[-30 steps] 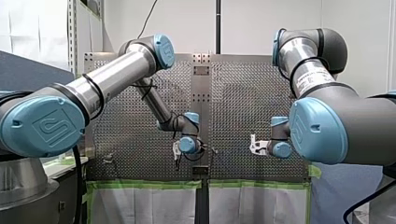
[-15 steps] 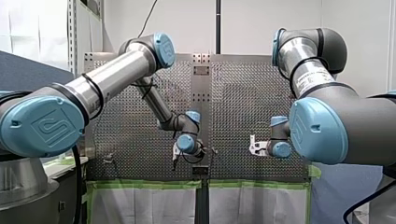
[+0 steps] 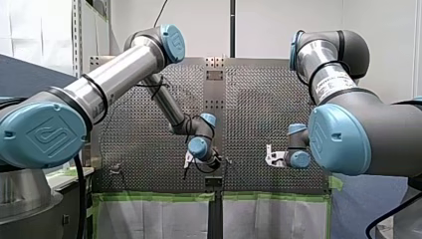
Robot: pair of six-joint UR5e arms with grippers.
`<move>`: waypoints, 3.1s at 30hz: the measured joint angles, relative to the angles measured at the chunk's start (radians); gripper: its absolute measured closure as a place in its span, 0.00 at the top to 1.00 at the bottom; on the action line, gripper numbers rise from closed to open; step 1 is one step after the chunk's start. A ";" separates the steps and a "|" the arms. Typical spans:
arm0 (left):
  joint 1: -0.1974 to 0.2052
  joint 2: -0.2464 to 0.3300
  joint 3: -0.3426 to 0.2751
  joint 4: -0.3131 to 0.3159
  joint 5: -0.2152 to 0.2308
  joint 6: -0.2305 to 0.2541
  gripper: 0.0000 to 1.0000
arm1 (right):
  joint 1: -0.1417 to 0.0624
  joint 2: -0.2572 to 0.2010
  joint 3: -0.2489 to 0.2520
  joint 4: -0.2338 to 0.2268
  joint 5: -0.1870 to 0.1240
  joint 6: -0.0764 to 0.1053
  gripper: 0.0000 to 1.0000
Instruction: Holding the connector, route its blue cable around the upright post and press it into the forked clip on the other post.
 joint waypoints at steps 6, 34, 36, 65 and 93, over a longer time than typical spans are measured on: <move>-0.028 0.007 -0.017 0.003 0.002 0.002 1.00 | 0.000 0.000 0.000 0.002 0.000 0.000 0.00; -0.097 0.021 -0.031 0.032 -0.037 -0.002 1.00 | 0.000 0.001 0.000 0.006 0.000 0.003 0.00; -0.098 0.021 -0.031 0.033 -0.039 -0.003 1.00 | 0.000 0.001 0.000 0.006 0.000 0.003 0.00; -0.115 0.045 -0.067 0.037 -0.047 -0.002 1.00 | -0.001 0.003 0.000 0.014 0.000 0.001 0.00; -0.359 0.310 -0.333 0.212 -0.265 -0.263 1.00 | -0.006 0.004 0.000 0.013 -0.007 0.014 0.00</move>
